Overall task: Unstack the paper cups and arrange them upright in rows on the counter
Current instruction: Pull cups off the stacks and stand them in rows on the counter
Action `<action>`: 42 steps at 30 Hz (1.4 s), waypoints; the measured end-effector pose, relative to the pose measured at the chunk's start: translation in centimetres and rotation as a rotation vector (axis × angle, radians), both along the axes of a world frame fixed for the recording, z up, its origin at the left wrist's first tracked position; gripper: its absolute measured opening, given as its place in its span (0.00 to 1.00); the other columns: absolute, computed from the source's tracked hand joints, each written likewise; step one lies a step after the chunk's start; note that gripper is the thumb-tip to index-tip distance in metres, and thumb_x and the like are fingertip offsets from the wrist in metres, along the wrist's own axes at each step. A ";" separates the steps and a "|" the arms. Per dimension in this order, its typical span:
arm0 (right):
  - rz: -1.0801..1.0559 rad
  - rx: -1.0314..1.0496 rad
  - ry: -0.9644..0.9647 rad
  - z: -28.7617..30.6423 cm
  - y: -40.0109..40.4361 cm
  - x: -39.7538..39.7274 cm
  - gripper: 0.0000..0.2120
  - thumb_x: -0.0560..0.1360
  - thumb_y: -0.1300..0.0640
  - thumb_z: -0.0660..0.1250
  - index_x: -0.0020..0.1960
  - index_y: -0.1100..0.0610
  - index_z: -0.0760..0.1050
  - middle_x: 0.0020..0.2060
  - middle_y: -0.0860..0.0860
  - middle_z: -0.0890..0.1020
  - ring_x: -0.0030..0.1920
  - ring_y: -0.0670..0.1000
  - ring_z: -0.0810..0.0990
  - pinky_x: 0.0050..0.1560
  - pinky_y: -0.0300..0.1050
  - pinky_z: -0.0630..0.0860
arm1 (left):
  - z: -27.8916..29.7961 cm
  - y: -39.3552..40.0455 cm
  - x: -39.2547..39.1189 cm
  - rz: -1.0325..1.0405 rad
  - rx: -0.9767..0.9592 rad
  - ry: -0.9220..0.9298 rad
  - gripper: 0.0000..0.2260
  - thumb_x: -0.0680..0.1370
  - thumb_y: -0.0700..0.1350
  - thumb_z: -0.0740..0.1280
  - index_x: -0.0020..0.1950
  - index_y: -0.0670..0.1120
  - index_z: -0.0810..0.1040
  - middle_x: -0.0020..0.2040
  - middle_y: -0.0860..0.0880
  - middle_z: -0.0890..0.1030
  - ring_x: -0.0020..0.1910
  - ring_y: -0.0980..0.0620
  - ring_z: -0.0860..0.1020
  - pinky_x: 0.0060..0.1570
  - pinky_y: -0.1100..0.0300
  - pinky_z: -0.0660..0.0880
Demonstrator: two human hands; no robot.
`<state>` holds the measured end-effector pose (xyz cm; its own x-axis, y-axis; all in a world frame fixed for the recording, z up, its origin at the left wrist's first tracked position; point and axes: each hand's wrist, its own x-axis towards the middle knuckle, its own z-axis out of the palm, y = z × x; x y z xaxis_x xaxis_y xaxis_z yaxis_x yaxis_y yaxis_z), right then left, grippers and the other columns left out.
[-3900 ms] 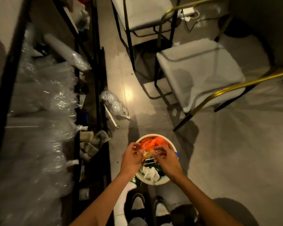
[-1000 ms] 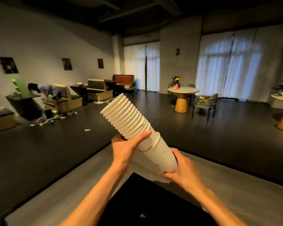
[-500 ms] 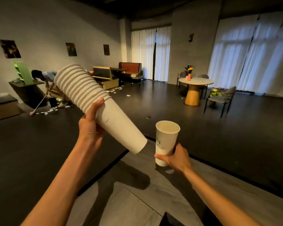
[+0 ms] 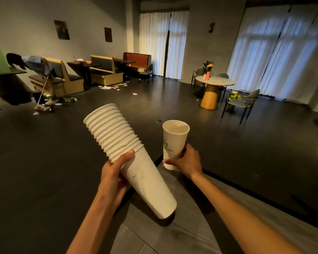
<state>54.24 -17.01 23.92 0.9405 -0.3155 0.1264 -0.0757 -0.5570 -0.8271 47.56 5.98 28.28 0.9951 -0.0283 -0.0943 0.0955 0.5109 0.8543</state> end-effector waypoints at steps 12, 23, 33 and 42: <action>-0.009 0.002 0.133 0.4 -1.0 -0.9 0.40 0.60 0.47 0.83 0.66 0.56 0.69 0.57 0.54 0.81 0.56 0.53 0.81 0.58 0.54 0.80 | 0.0 -3.5 -0.6 -0.022 -0.323 0.111 0.26 0.64 0.40 0.78 0.61 0.48 0.77 0.58 0.43 0.82 0.60 0.44 0.80 0.60 0.42 0.78; 0.663 0.359 0.554 7.3 -2.5 -12.0 0.31 0.65 0.37 0.74 0.60 0.54 0.72 0.47 0.49 0.86 0.47 0.44 0.85 0.44 0.37 0.80 | 2.1 -5.7 -2.6 -0.085 -0.336 0.050 0.23 0.65 0.41 0.75 0.59 0.50 0.76 0.55 0.47 0.83 0.56 0.47 0.81 0.48 0.48 0.81; 0.234 -0.377 0.085 4.2 -6.0 -15.0 0.42 0.53 0.35 0.81 0.63 0.35 0.67 0.57 0.37 0.76 0.57 0.40 0.77 0.56 0.46 0.80 | 4.7 -3.9 -3.3 0.095 -0.287 -0.195 0.42 0.56 0.47 0.82 0.70 0.43 0.76 0.58 0.46 0.84 0.56 0.49 0.83 0.51 0.48 0.83; -0.045 0.051 -0.033 1.4 -6.7 -11.5 0.42 0.56 0.51 0.85 0.65 0.47 0.70 0.55 0.42 0.79 0.58 0.46 0.78 0.58 0.49 0.78 | 4.9 -0.6 -2.5 0.133 -0.583 -0.118 0.16 0.76 0.48 0.73 0.62 0.45 0.79 0.55 0.45 0.87 0.60 0.46 0.83 0.60 0.44 0.80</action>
